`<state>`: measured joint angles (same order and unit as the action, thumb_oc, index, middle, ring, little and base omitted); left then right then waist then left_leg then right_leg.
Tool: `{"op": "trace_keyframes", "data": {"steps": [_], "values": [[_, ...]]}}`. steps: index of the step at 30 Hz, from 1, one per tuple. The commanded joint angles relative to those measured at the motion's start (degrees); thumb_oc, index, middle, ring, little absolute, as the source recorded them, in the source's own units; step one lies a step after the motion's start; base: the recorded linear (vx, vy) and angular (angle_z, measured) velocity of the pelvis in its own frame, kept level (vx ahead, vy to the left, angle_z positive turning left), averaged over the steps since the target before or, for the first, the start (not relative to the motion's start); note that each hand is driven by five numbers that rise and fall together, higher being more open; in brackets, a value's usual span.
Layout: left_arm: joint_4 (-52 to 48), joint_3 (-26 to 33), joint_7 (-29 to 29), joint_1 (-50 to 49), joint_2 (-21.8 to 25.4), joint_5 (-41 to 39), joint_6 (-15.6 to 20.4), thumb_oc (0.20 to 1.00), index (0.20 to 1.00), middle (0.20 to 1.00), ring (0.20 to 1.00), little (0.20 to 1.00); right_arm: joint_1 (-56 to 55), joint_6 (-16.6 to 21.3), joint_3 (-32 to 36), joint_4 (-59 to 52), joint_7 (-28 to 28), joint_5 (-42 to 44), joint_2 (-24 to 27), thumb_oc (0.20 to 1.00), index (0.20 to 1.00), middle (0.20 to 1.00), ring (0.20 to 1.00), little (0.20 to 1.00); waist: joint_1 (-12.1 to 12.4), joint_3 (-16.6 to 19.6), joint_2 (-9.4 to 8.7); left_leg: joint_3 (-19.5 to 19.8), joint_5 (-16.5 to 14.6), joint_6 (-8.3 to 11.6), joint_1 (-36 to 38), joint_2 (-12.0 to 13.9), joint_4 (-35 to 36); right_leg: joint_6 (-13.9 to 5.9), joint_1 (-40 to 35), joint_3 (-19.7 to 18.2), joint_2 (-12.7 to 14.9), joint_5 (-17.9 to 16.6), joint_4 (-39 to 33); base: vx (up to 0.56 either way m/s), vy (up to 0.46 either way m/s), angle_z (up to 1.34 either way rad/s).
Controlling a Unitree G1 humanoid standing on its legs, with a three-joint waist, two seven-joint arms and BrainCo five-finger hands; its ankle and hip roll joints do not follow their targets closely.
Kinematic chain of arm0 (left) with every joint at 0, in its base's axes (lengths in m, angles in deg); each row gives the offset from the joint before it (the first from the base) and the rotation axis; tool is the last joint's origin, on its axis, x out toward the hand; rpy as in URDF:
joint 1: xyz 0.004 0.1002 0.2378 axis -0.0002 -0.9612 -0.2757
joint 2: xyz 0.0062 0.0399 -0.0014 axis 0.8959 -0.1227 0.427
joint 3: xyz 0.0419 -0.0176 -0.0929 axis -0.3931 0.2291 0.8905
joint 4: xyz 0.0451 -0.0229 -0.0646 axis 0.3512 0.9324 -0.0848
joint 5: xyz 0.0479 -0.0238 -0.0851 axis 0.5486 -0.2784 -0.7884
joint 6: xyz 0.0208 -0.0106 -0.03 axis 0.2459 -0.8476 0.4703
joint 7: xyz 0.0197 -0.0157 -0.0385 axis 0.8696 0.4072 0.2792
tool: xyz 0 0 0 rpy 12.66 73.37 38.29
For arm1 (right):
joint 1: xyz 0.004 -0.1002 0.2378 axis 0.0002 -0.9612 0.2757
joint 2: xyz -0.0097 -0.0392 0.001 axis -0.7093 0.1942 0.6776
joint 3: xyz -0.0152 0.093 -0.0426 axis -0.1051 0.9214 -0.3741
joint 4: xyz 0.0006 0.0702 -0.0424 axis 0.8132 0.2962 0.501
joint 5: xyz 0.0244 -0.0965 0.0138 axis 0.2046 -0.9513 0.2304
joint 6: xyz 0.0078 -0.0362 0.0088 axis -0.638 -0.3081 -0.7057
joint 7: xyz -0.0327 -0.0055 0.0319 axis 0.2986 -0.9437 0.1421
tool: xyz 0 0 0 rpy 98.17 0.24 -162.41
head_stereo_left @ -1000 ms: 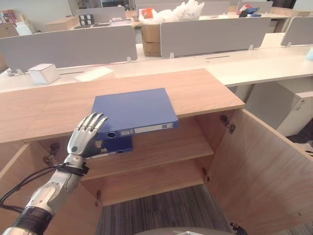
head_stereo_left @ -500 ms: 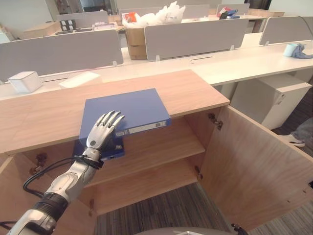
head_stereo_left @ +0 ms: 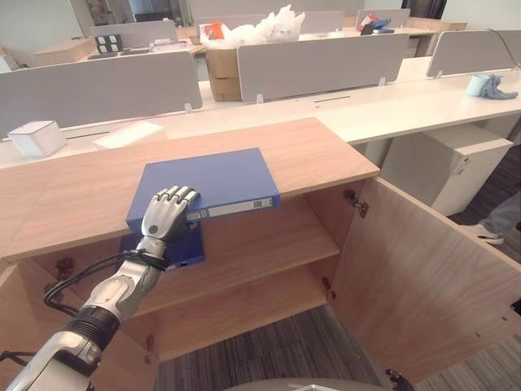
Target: Put the empty folder in the office cabinet
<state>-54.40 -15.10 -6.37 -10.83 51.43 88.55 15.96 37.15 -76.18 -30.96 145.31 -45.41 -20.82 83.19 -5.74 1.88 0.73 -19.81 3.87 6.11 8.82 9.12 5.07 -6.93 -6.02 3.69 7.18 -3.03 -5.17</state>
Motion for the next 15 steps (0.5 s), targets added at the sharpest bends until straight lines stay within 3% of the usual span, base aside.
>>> {"op": "trace_keyframes", "data": {"steps": [1,8,15], "values": [[3.40,1.19,-2.15,3.14,2.77,-0.21,-0.11,0.200,0.200,0.200,0.200,0.200,4.98,1.87,-1.54,2.09,1.28,2.44,0.49,1.000,1.000,1.000,1.000,1.000,0.00,-1.26,-0.50,3.72,-5.32,1.70,1.67,1.02,-0.07,-2.90,0.99,1.49,2.96,-0.71,0.82,0.00,0.000,0.00],[-3.87,5.21,-1.65,1.51,4.15,-2.75,1.48,0.200,0.200,0.200,0.200,0.200,4.96,1.81,-1.22,2.17,1.37,2.27,0.22,1.000,1.000,1.000,1.000,1.000,0.79,-1.32,-0.70,4.37,-5.27,1.64,1.53,0.82,-0.07,-2.90,0.65,2.05,3.13,-0.67,0.83,0.00,0.003,0.01],[-16.16,13.50,-1.57,-0.47,5.38,-9.10,4.29,0.200,0.200,0.200,0.200,0.200,5.23,1.30,-1.24,2.24,1.20,1.59,-0.19,1.000,1.000,1.000,1.000,1.000,1.95,-1.34,-0.98,5.26,-5.11,1.58,1.24,0.57,-0.07,-2.80,0.21,2.88,3.39,-0.69,0.79,-0.01,0.004,0.04]]}}
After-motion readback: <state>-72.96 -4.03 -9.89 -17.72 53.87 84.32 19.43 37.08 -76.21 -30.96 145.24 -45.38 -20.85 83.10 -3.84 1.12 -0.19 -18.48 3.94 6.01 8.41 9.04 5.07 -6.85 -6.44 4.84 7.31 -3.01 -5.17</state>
